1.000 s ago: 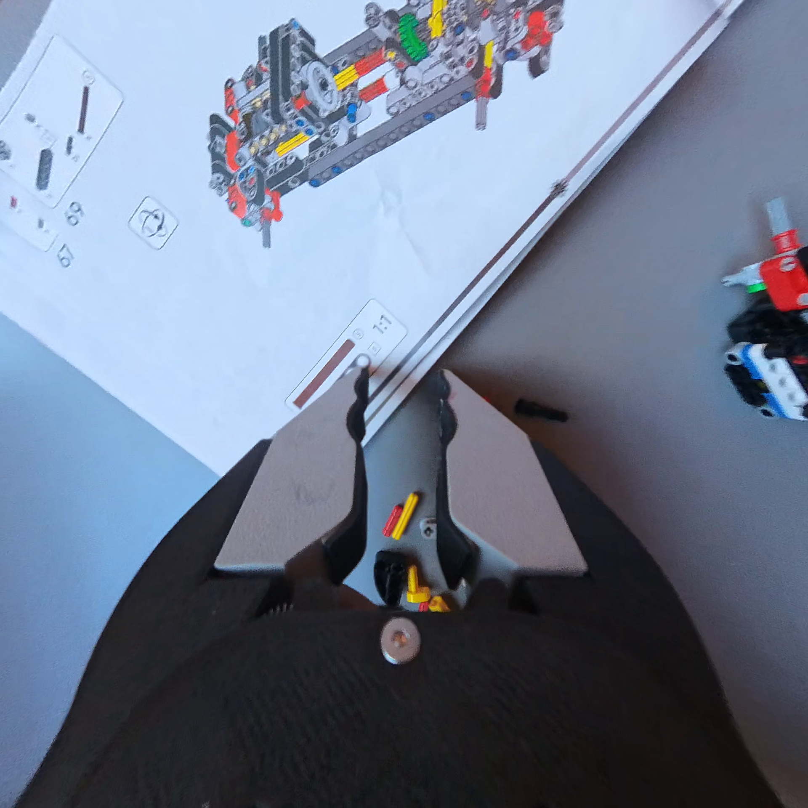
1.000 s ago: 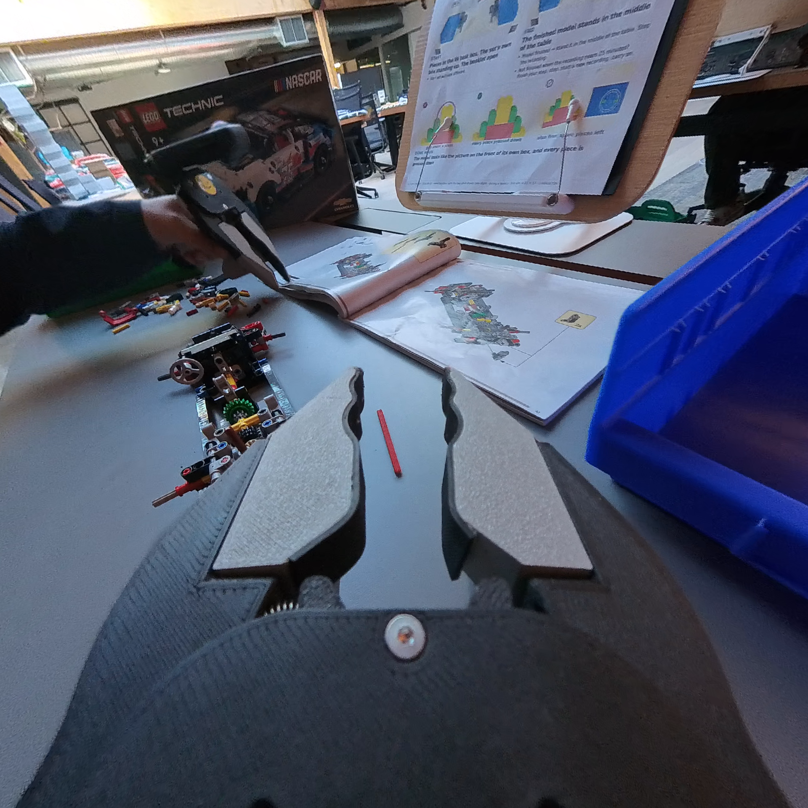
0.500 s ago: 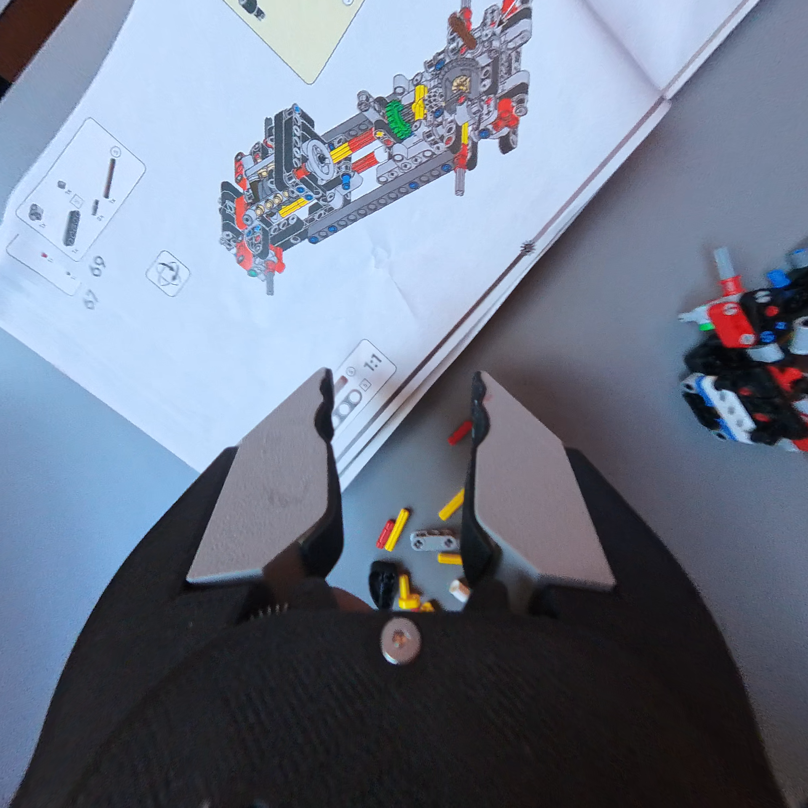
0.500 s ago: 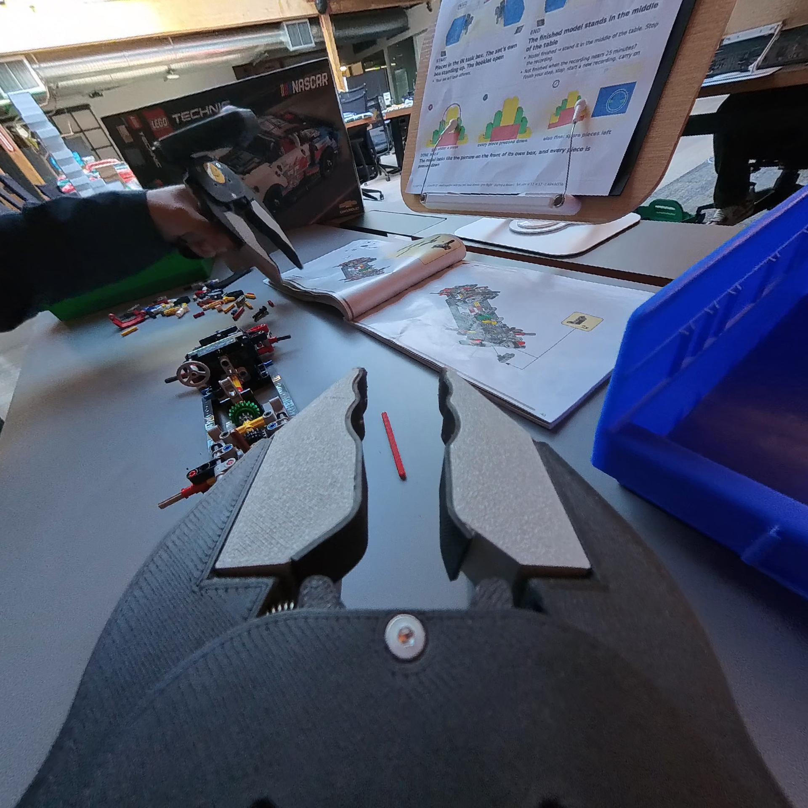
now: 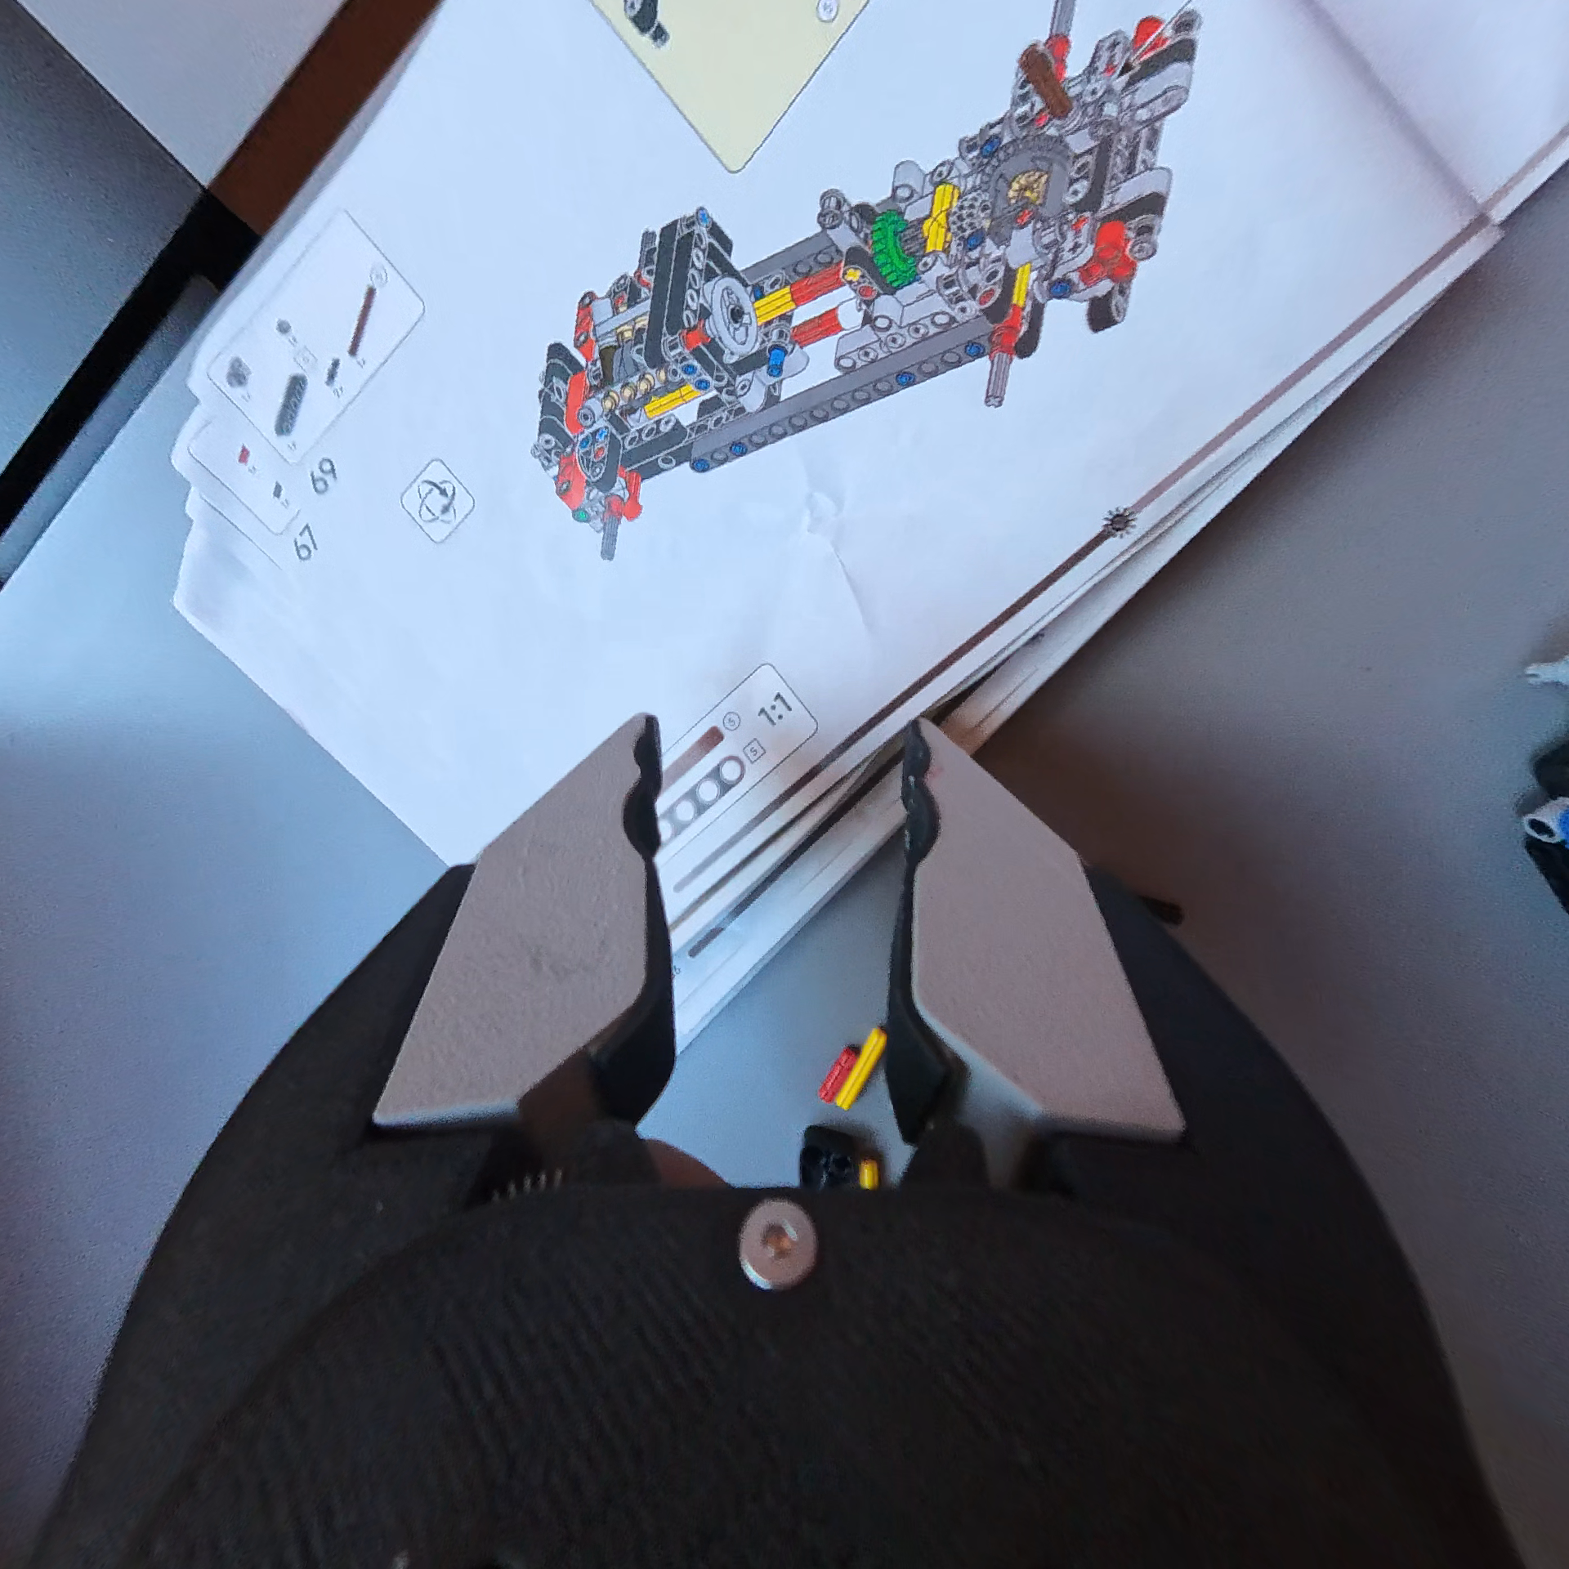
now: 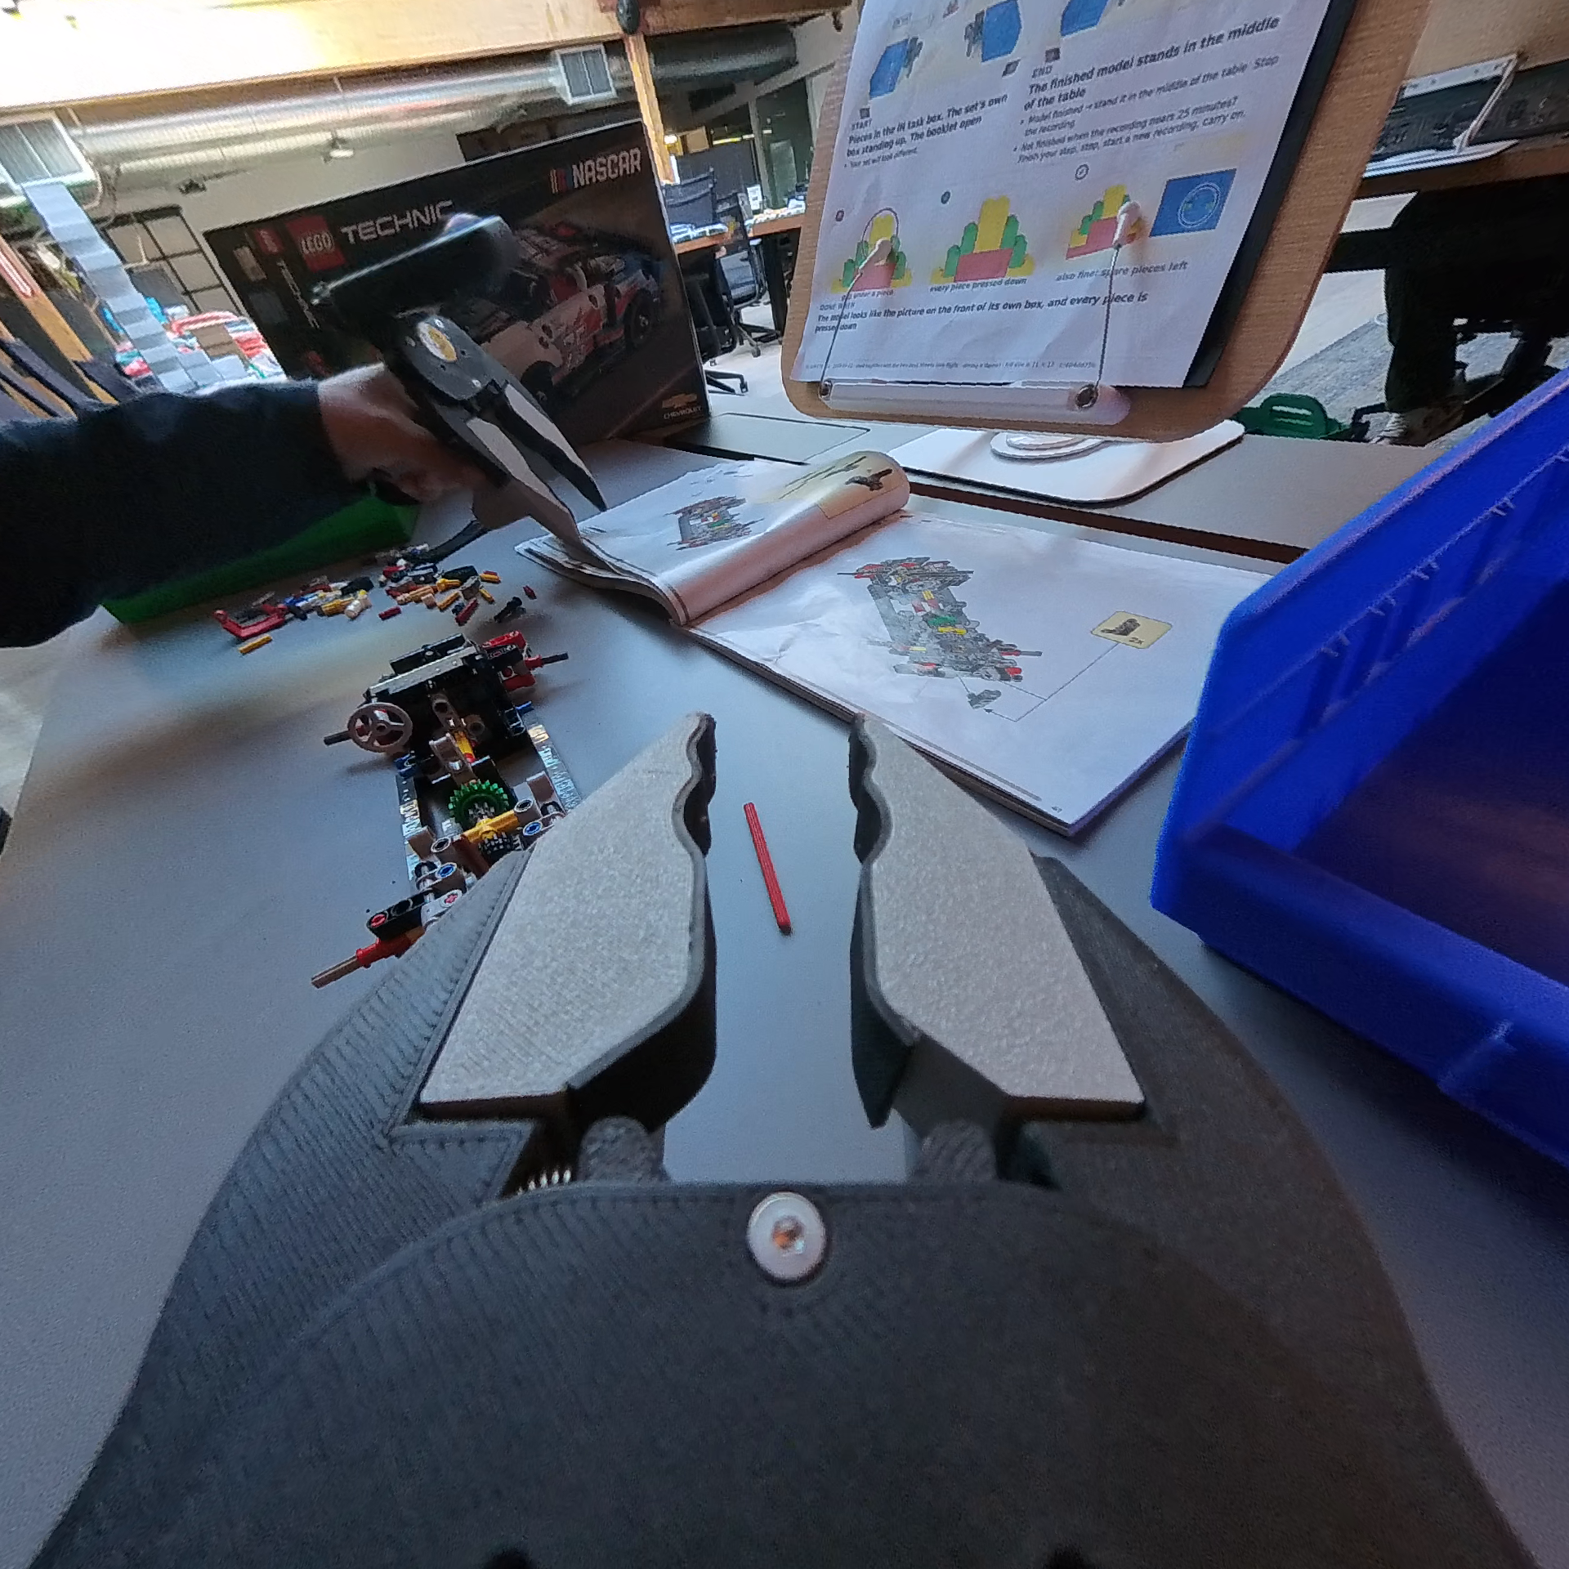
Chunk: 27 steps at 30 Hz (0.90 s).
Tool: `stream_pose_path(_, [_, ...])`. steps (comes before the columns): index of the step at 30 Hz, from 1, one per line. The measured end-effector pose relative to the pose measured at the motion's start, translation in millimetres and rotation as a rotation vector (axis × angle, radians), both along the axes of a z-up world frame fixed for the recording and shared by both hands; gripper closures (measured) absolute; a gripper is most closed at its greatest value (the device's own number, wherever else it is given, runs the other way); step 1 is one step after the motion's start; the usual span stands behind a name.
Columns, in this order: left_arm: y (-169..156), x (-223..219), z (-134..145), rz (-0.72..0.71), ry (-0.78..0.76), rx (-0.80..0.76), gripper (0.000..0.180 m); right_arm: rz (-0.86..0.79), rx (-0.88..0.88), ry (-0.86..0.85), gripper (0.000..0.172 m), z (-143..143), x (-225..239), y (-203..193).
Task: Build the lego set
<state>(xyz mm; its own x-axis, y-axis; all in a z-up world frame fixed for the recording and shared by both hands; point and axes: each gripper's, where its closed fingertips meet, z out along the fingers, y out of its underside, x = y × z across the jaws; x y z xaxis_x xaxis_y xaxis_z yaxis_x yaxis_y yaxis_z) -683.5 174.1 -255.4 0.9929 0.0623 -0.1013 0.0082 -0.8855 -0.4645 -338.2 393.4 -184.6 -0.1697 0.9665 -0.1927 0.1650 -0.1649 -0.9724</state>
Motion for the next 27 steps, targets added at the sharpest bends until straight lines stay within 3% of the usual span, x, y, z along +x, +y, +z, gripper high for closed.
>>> stream_pose_path(7, [-1, 1, -5, -0.012, 0.004, -0.003, 0.129, 0.001, -0.005, 0.007, 0.144, 1, 1, 0])
stream_pose_path(9, [0, 6, -4, -0.042, -0.005, -0.001, 0.154, 0.003, -0.005, 0.006, 0.144, 1, 1, 0])
stream_pose_path(13, [4, 11, 7, -0.061, -0.044, 0.05, 0.18, 0.004, 0.0, 0.003, 0.145, 1, 1, -1])
stream_pose_path(21, [4, 14, 24, -0.028, -0.15, 0.131, 0.18, 0.006, -0.002, 0.005, 0.146, 1, 1, -1])
stream_pose_path(27, [13, 14, 45, -0.037, -0.042, 0.165, 0.18, 0.008, 0.0, 0.001, 0.146, 0, 0, -2])
